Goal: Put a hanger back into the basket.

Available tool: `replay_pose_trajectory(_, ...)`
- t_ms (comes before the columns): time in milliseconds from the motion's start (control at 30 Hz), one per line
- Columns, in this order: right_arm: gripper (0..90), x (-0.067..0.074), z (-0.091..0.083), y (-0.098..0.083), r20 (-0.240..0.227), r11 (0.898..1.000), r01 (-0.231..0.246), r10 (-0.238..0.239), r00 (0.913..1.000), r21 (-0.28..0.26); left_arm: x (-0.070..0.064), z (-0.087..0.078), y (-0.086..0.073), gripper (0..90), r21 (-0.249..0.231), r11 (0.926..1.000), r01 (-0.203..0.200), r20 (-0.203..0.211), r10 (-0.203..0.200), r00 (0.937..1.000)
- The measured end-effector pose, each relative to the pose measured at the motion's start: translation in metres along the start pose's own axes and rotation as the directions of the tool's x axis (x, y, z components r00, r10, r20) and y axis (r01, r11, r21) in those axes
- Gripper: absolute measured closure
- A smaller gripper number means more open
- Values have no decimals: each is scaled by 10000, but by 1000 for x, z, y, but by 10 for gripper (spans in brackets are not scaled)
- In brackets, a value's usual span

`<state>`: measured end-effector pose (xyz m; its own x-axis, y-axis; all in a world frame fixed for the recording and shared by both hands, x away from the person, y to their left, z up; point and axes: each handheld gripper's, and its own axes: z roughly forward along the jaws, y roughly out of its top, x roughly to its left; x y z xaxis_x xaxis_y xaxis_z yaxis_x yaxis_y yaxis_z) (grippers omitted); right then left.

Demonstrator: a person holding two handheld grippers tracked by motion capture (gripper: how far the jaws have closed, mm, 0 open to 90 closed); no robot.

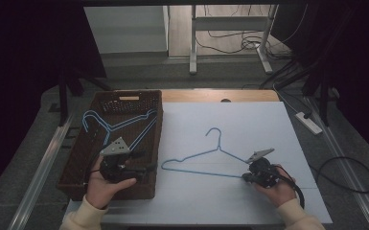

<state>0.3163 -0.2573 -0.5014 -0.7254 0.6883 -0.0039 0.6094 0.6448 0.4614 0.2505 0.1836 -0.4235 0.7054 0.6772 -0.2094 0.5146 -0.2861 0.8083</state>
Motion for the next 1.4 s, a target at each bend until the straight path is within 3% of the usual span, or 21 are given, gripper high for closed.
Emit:
replay_pose_trajectory(100,900,1,1,5,-159,9995,-94,90,9998,-292,0,0,0,330,12,10000,-7,2,7,10000)
replay_pose_trajectory(200,900,9,6,21,-437,9975,-58,27,9990,-710,0,0,0,330,-1,10000,2,-22,-2,10000)
replay_pose_trajectory(467,900,41,48,86,-1236,9912,381,-539,9909,-1270,1,-2,0,330,-35,10000,24,-41,-24,10000)
replay_pose_trajectory(667,900,61,73,113,-1859,9907,445,-682,9802,-1286,2,-3,-1,330,-58,10000,36,-57,-36,10000)
replay_pose_trajectory(1000,900,65,76,110,-2246,9935,351,-587,9727,-1079,2,-4,-1,330,-82,10000,24,-59,-25,10000)
replay_pose_trajectory(1233,900,69,67,94,-2595,9939,332,-595,9639,-1047,1,-2,-1,330,-32,10000,15,-30,-15,10000)
replay_pose_trajectory(1367,900,72,59,85,-2787,9940,475,-733,9576,-983,1,-2,-1,330,-34,10000,20,-33,-20,10000)
replay_pose_trajectory(1400,900,73,57,82,-2977,9943,557,-805,9513,-909,2,-2,-1,330,-35,10000,26,-37,-26,10000)
